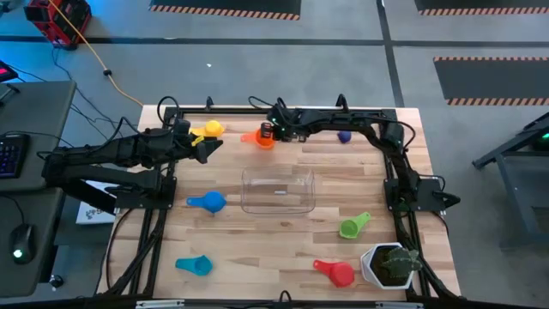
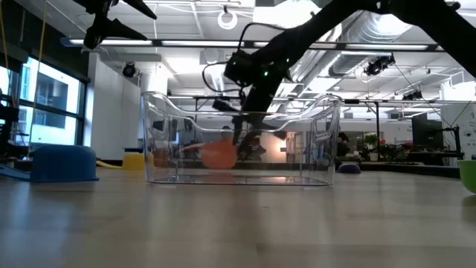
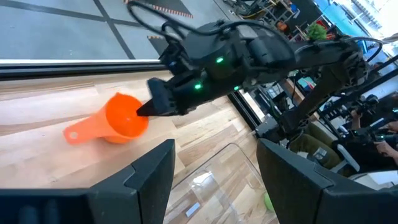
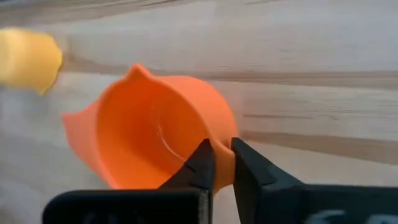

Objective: Nest measuring cups in basket
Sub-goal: Prepare the orange measuring cup

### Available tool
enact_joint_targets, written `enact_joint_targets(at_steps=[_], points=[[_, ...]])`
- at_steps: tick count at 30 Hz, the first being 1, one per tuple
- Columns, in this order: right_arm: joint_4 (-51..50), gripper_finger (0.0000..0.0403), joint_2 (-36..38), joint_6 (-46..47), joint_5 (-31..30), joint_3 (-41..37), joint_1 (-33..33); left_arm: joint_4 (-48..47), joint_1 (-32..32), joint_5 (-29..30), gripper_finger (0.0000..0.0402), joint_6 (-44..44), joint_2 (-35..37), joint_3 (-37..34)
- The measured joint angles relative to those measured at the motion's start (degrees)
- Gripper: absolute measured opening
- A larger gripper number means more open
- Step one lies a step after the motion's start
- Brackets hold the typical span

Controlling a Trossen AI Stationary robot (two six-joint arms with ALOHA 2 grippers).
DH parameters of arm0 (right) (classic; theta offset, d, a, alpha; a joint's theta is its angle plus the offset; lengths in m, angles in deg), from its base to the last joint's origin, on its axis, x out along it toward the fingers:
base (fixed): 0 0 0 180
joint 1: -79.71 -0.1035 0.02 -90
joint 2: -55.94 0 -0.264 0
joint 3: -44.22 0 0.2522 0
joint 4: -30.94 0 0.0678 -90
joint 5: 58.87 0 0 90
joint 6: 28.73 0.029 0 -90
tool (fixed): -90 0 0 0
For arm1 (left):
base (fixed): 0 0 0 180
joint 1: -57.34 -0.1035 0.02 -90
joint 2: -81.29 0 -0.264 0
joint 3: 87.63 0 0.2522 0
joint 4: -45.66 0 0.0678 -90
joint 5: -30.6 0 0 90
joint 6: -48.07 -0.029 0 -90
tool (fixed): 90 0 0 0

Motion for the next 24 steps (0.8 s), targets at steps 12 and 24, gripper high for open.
enact_joint_targets(at_steps=[12,24], points=[[-33.9,0.0013,21.0,-33.5,-5.2,-5.7,0.4,0.0,0.0,0.4,0.0218,-0.4,0.0,0.0],[-31.2,0.0015,62.0,-24.3,-2.3,-39.7,2.1,0.0,0.0,2.3,0.0218,0.0,0.0,0.0]])
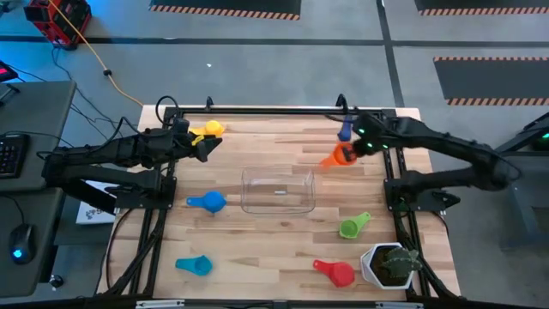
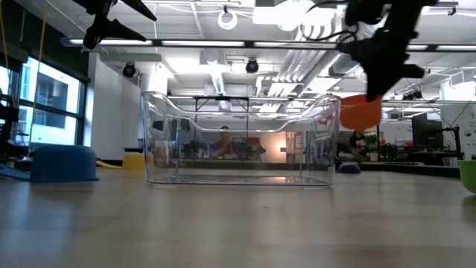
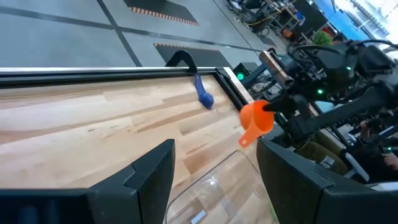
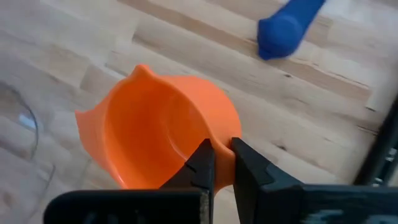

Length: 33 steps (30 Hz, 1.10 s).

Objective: Nest measuring cups in basket
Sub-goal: Prepare the orange measuring cup

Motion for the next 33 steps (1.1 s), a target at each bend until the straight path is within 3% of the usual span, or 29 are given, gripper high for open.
enact_joint_targets(at_steps=[3,7,14,21,28,33], points=[[-3.5,0.0015,4.6,-4.5,2.6,-3.5,0.0,0.0,0.0,0.0,0.0218,0.0,0.0,0.0],[-6.3,0.0015,5.5,-9.5,8.1,-7.5,0.0,0.2,0.0,0.0,0.0218,0.1,0.0,0.0],[5.1,0.0022,1.9,-18.8,18.2,-12.7,0.0,2.7,0.0,0.0,0.0218,0.1,0.0,0.0],[9.0,0.0024,-2.6,-27.7,18.8,-11.8,0.0,4.2,0.0,0.1,0.0218,0.1,0.0,0.0],[9.4,0.0026,-9.0,-30.2,21.7,-11.8,0.0,4.3,0.0,0.1,0.0218,0.1,0.0,0.0],[10.2,0.0058,-11.8,-30.8,23.3,-11.8,0.0,4.3,0.0,0.1,0.0218,0.1,0.0,0.0]])
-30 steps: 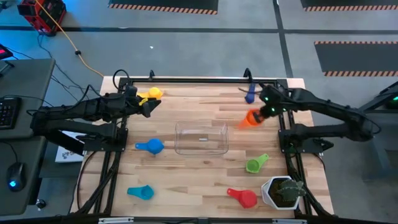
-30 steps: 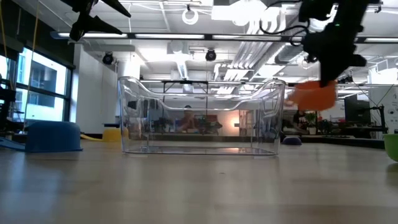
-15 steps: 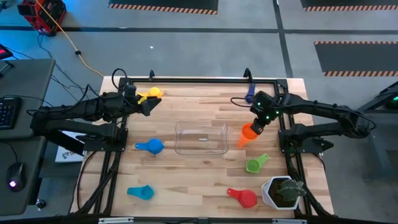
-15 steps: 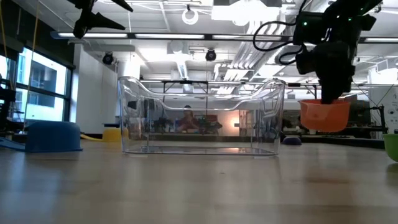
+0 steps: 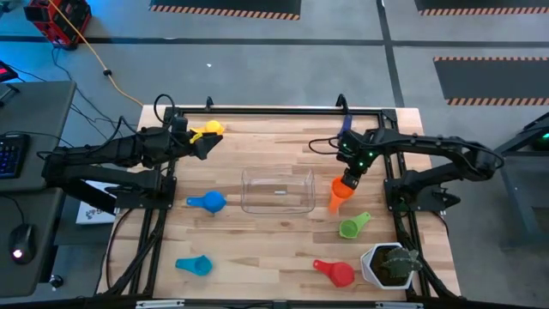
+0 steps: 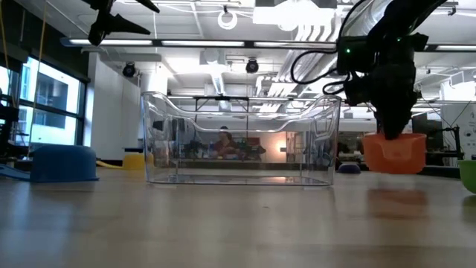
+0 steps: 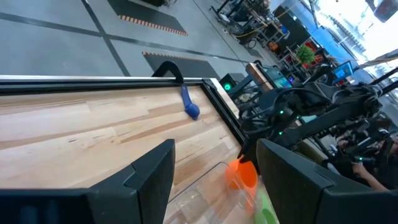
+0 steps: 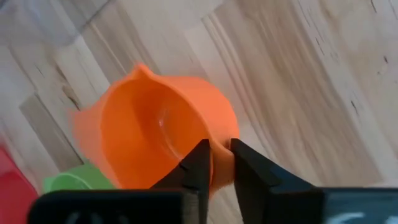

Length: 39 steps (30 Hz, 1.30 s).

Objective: Nest measuring cups in basket
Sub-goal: Prepare the orange measuring cup, then stack the red measuring cup on top of the orange measuring cup

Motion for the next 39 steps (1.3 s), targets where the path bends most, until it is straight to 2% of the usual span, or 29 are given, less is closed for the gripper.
enact_joint_targets(at_steps=[8,11,17,20,23,28,34,39], points=[[-1.8,0.0161,0.2,-1.1,-0.4,0.2,0.0,0.0,0.0,0.0,0.0218,0.0,0.0,0.0],[-6.1,0.0193,0.8,-1.7,-0.3,2.7,0.1,0.0,0.0,0.0,0.0218,0.0,0.0,0.0],[-16.4,0.0221,3.1,-2.6,-0.1,13.4,0.1,0.0,0.0,0.0,0.0218,0.0,0.0,0.0],[-15.4,0.0222,4.1,3.4,5.5,18.3,-1.3,-0.1,0.0,0.0,0.0218,0.0,0.0,0.0],[-9.7,0.0222,4.2,9.6,10.3,20.6,-7.2,-0.1,0.0,0.0,0.0218,0.0,0.0,0.0],[2.5,0.0222,3.5,7.1,10.3,18.7,-23.8,-0.1,0.0,-0.3,0.0218,0.0,0.0,0.0],[18.2,0.0222,0.2,11.6,8.1,15.6,-39.7,-0.2,0.0,-0.5,0.0218,0.0,0.0,0.0],[21.6,0.0222,-7.3,13.5,5.2,15.3,-47.3,-0.2,0.0,-0.5,0.0218,0.0,0.0,0.0]])
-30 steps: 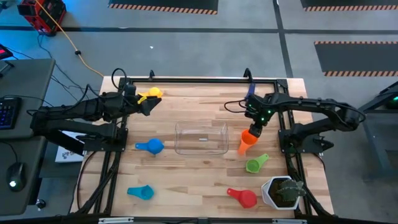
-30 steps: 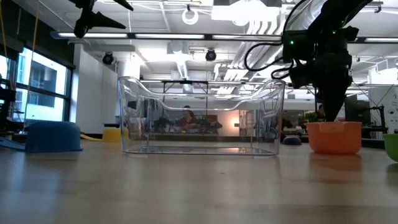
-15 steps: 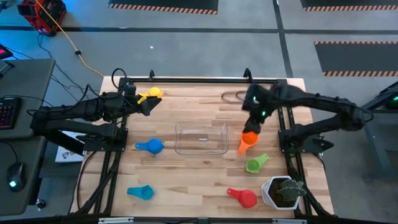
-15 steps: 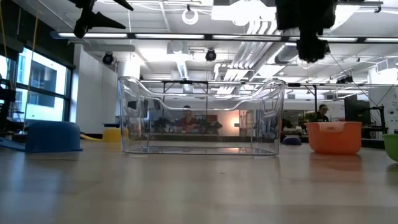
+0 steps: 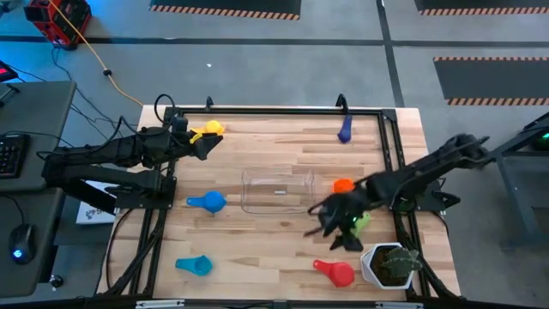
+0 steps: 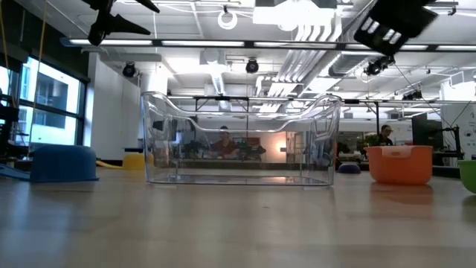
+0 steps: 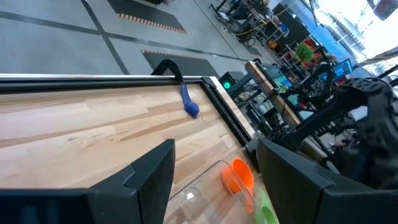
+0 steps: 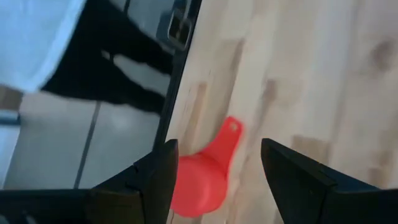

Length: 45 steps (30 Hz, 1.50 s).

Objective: Nest measuring cups in basket
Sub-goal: Stack the red measuring cup on top of the orange measuring cup

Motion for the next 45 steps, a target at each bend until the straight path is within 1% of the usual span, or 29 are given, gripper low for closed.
enact_joint_targets(at_steps=[2,6,9,13,17,21,25,27,35,38,45], points=[[2.0,0.0222,-3.4,-0.3,0.0,0.0,-1.7,0.0,0.0,0.0,0.0218,0.0,0.0,0.0],[7.3,0.0222,-9.7,-5.3,0.4,0.0,-3.4,0.0,0.0,0.0,0.0218,0.0,0.0,0.0],[9.0,0.0222,-14.3,-9.0,0.2,0.0,-3.5,0.0,0.0,-0.1,0.0218,0.0,0.0,0.0],[10.8,0.0222,-19.7,-12.6,0.1,0.0,-3.3,0.0,0.0,-2.3,0.0218,0.0,0.0,0.0],[13.4,0.0222,-23.1,-15.3,1.9,0.0,-3.3,0.0,0.0,-3.7,0.0218,0.0,0.0,0.0],[13.9,0.0222,-24.4,-18.2,3.0,0.0,-3.9,0.0,0.0,-4.1,0.0218,0.0,0.0,0.0],[13.8,0.0222,-25.3,-21.7,1.4,0.0,-5.1,-0.1,0.0,-4.1,0.0218,0.0,0.0,0.0],[13.8,0.0222,-25.6,-22.1,0.1,0.0,-5.7,-0.1,0.0,-4.1,0.0218,0.0,0.0,0.0],[15.0,0.0221,-25.8,-22.1,-0.4,0.0,-6.9,-0.4,0.0,-4.1,0.0218,0.0,0.0,0.0],[15.6,0.0209,-26.7,-22.2,-0.4,0.0,-7.6,-0.4,0.0,-4.1,0.0218,0.0,0.0,0.0],[17.5,0.0162,-28.3,-21.6,-1.5,0.1,-8.2,-0.4,0.0,-4.0,0.0218,0.0,0.0,0.0]])
